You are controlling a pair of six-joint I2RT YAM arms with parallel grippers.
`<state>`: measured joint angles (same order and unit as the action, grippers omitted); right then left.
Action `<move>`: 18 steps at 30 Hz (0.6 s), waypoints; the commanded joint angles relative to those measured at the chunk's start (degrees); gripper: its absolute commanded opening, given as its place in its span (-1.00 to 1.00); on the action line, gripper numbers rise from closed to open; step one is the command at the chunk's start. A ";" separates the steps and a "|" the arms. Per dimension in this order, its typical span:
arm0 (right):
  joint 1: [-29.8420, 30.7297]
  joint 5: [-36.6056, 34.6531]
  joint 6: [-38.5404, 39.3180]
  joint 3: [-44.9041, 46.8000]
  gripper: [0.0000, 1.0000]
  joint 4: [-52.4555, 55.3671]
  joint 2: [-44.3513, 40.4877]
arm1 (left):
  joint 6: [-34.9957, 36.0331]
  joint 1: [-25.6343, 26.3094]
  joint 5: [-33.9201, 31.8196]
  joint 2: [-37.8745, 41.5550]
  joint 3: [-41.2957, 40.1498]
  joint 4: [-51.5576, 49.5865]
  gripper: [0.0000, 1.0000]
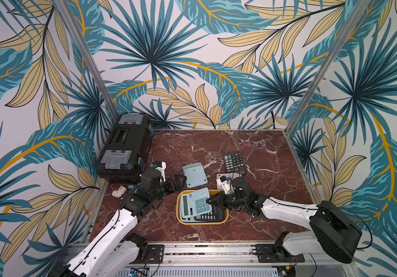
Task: Put the calculator in the storage box
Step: Place the calculator in the storage box.
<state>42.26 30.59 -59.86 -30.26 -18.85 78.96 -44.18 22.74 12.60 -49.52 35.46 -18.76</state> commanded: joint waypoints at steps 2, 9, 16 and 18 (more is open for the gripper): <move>1.28 -1.49 -1.31 -0.37 -1.00 -3.91 1.92 | 0.50 0.02 -0.89 0.65 -1.01 1.16 1.00; 2.12 -2.47 1.99 -2.50 -0.69 4.20 2.31 | 0.59 -0.15 -1.05 0.82 -1.12 0.85 1.00; 2.30 -4.29 6.16 -5.95 -0.48 13.80 1.07 | 0.42 -0.07 -0.74 0.48 -0.93 1.58 1.00; 2.30 -4.60 7.20 -6.93 -0.42 15.82 1.27 | 0.50 -0.12 -0.74 0.43 -0.68 1.63 1.00</move>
<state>44.27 27.51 -55.83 -35.55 -8.64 81.21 -44.18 22.72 12.40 -49.52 35.38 -18.68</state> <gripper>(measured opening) 0.279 0.999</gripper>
